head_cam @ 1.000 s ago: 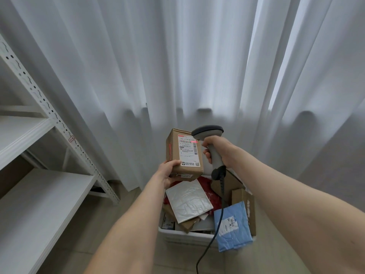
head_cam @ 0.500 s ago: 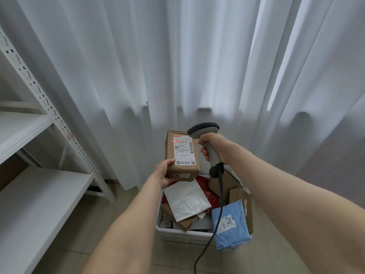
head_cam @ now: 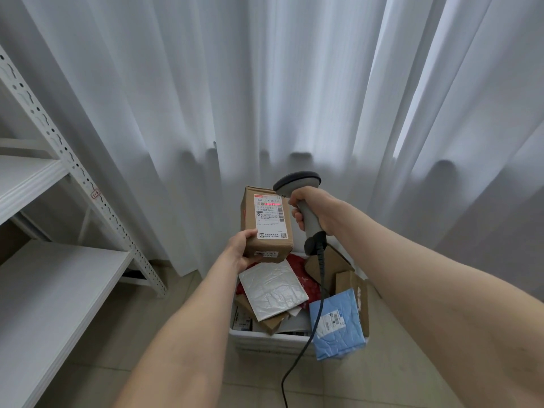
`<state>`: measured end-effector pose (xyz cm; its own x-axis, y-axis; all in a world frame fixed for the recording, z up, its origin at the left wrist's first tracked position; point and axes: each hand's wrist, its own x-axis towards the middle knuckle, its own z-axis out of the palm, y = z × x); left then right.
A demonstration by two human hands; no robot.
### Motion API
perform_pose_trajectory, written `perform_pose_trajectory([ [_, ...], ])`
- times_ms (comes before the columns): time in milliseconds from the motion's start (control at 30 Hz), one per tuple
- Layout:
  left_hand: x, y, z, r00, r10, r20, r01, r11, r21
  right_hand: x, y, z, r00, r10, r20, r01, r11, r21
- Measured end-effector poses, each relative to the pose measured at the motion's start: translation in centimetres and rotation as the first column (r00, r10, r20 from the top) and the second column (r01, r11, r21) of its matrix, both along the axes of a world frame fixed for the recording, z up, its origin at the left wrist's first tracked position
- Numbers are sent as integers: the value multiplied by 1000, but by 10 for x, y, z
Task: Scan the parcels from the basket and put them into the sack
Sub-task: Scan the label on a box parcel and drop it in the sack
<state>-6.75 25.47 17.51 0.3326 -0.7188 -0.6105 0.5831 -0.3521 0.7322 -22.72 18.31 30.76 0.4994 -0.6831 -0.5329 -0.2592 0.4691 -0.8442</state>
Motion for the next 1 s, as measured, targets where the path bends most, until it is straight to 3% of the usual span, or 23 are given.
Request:
perform_pose_trajectory([
  [1000, -10, 48, 7, 1000, 2, 23, -3, 1000, 15, -7, 41, -13, 999, -46, 29, 44, 996, 74],
])
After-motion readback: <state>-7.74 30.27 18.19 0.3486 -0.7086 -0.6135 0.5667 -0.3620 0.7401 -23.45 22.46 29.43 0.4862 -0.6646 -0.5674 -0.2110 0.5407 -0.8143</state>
